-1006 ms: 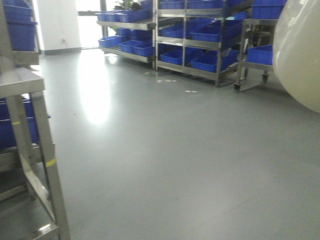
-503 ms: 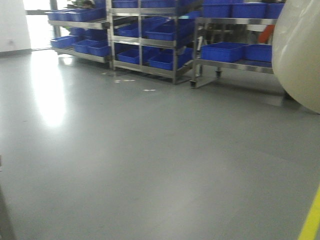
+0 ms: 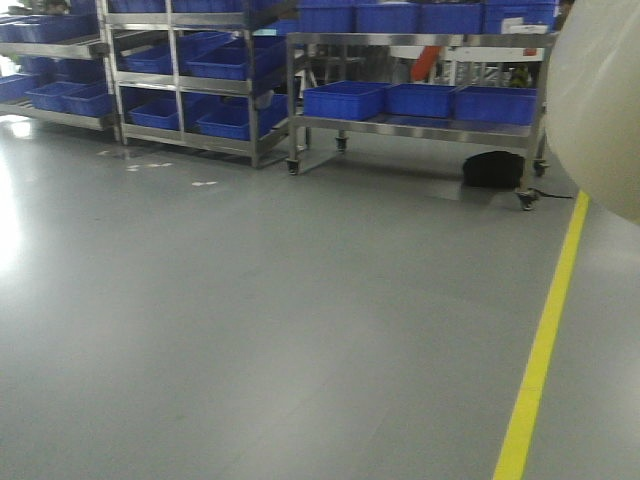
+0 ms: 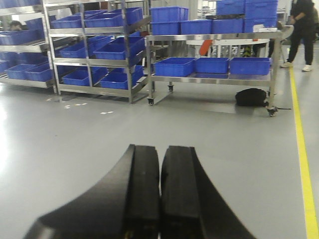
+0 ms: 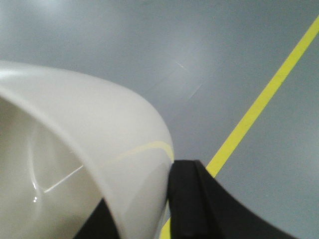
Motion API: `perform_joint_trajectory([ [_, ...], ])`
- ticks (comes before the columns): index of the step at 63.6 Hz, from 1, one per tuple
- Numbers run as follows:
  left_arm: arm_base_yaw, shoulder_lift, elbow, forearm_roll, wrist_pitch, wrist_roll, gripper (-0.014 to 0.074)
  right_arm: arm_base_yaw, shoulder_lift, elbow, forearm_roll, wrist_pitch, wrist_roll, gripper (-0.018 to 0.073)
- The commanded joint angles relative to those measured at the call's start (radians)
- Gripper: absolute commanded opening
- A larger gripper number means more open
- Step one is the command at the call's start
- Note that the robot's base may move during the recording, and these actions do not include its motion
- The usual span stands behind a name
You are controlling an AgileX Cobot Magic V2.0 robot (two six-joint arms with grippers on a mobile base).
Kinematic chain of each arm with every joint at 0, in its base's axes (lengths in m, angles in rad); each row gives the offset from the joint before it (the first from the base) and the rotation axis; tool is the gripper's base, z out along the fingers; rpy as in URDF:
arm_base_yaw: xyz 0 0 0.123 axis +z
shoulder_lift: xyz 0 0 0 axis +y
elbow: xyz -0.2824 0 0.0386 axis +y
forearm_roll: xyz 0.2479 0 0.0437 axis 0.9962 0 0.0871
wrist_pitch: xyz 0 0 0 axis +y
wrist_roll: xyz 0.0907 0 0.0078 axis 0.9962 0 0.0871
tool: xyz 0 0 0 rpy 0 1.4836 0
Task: Move white bin to right shelf second layer
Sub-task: 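Turn the base toward the crate racks carrying the bin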
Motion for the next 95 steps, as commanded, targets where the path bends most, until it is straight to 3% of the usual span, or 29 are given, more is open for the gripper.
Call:
perform_joint_trajectory([
  [1, -0.003, -0.017, 0.033, -0.006, -0.090, -0.007, 0.0085, -0.005, -0.004, -0.033, 0.012, -0.093, -0.003, 0.0056],
  [95, -0.003, -0.017, 0.033, -0.006, -0.090, -0.007, 0.0085, -0.005, -0.004, -0.033, 0.012, -0.093, -0.003, 0.0056],
])
